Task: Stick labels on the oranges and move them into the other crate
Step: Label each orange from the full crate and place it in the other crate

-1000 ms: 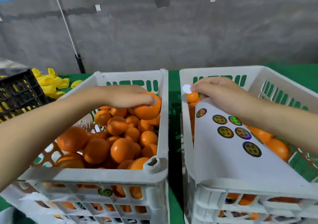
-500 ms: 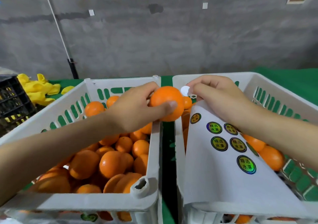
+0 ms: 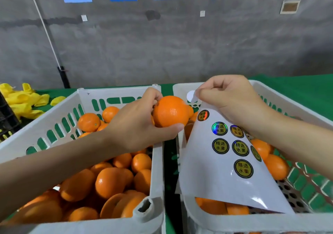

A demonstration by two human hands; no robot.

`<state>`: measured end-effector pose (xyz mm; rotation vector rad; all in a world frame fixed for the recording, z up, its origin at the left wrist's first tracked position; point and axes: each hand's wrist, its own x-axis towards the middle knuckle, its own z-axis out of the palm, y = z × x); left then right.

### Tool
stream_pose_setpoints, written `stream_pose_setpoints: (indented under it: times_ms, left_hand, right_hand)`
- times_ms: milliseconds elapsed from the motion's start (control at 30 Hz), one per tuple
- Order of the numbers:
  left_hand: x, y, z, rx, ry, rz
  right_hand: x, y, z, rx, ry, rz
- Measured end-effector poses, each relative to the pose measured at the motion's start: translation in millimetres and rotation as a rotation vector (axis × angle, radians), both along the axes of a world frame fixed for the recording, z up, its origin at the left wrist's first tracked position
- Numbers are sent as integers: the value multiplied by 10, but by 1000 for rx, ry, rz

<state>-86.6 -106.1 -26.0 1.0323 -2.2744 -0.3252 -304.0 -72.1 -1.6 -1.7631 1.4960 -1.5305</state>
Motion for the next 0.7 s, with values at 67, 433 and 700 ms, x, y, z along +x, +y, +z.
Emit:
stream_pose_setpoints:
  times_ms: [67, 433, 700]
  left_hand:
    - [9, 5, 4, 28, 8, -3]
    - [21, -33, 8, 62, -14, -43]
    - [33, -48, 19, 54, -39, -26]
  right_hand:
    - [21, 22, 23, -15, 49, 47]
    - [103, 120, 24, -28, 169, 224]
    - [92, 159, 76, 121, 153, 253]
